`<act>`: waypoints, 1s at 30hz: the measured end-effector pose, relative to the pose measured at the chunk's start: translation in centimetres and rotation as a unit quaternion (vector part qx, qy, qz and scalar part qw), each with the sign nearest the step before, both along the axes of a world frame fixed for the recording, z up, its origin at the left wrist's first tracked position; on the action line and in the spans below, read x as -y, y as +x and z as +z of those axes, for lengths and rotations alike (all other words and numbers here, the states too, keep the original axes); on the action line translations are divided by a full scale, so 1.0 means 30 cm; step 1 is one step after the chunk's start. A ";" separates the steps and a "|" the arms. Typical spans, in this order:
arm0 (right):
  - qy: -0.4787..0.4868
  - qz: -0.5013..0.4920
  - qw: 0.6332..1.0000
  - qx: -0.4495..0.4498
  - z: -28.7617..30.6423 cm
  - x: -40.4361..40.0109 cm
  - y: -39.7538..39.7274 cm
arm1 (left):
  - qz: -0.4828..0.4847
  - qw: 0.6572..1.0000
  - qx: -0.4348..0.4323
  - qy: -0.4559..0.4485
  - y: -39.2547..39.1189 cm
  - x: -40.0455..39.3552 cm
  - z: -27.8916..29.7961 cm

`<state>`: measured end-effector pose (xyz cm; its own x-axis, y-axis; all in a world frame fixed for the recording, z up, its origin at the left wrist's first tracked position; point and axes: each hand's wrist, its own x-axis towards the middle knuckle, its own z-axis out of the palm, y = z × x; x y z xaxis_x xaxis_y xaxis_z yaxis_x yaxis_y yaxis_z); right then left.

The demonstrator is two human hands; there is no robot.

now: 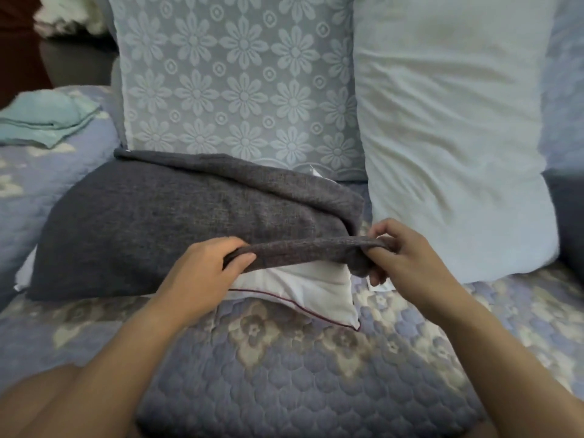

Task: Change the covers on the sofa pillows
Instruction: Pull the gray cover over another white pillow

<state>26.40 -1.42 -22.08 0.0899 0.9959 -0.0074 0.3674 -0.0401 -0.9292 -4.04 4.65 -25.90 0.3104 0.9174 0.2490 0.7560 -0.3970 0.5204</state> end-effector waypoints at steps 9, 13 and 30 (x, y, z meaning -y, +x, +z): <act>-0.025 -0.162 0.984 -0.069 -0.073 -0.051 -0.017 | 0.188 0.970 -0.155 0.001 -0.142 0.041 -0.021; -0.009 -0.198 0.956 0.216 -0.115 -0.072 -0.053 | 0.324 0.926 -0.180 -0.072 -0.295 0.050 -0.076; 0.122 0.175 0.855 0.473 -0.205 -0.146 -0.473 | 0.395 0.651 0.605 -0.234 -0.791 -0.015 0.050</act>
<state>12.20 2.95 -28.22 -0.3624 0.9248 0.1156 0.9090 0.3781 -0.1755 -27.77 5.09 -24.40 -0.4674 0.7355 -0.4906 -0.4478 0.2815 0.8487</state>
